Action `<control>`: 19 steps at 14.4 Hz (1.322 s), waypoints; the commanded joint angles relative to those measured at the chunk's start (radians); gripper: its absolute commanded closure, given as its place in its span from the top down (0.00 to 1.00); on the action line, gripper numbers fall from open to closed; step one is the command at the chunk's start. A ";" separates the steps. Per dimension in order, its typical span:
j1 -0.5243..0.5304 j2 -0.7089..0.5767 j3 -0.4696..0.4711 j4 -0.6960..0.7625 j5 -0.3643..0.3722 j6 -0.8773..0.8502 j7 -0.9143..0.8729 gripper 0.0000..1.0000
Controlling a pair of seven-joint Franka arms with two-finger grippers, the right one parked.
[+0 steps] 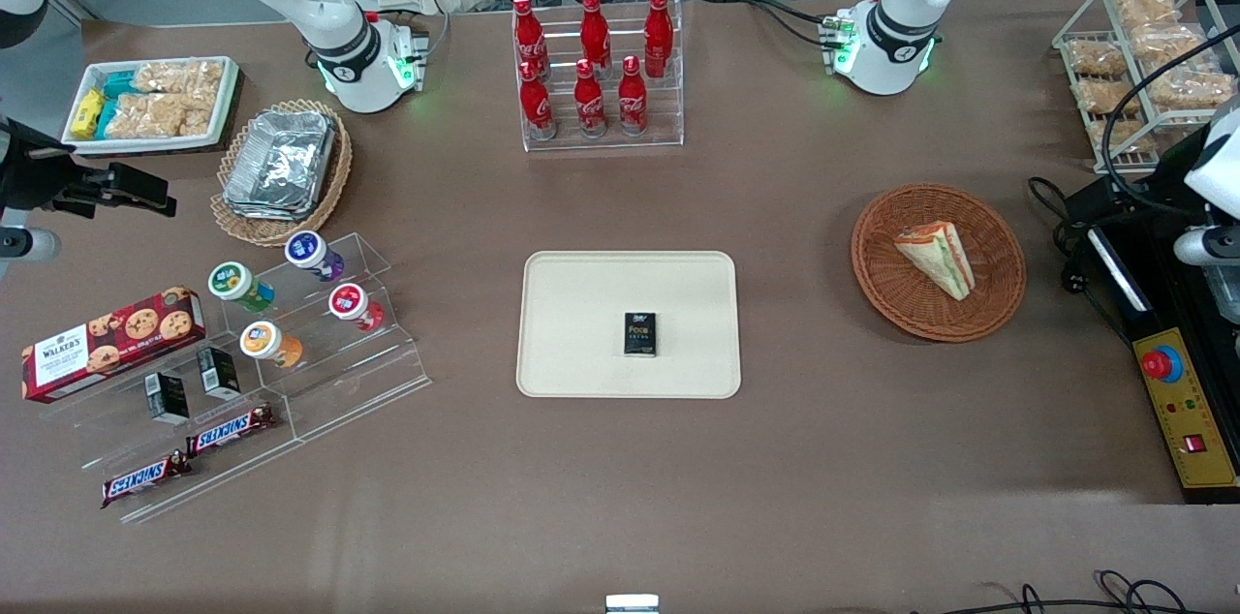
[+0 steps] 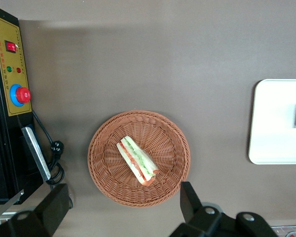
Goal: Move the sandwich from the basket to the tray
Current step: 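Move the left gripper down over the wrapped sandwich in the wicker basket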
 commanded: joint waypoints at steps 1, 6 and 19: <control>0.001 0.021 -0.004 0.033 0.002 -0.030 -0.021 1.00; -0.002 0.019 -0.006 -0.001 0.000 -0.056 -0.166 1.00; -0.006 -0.108 -0.069 -0.743 0.114 0.577 -0.888 1.00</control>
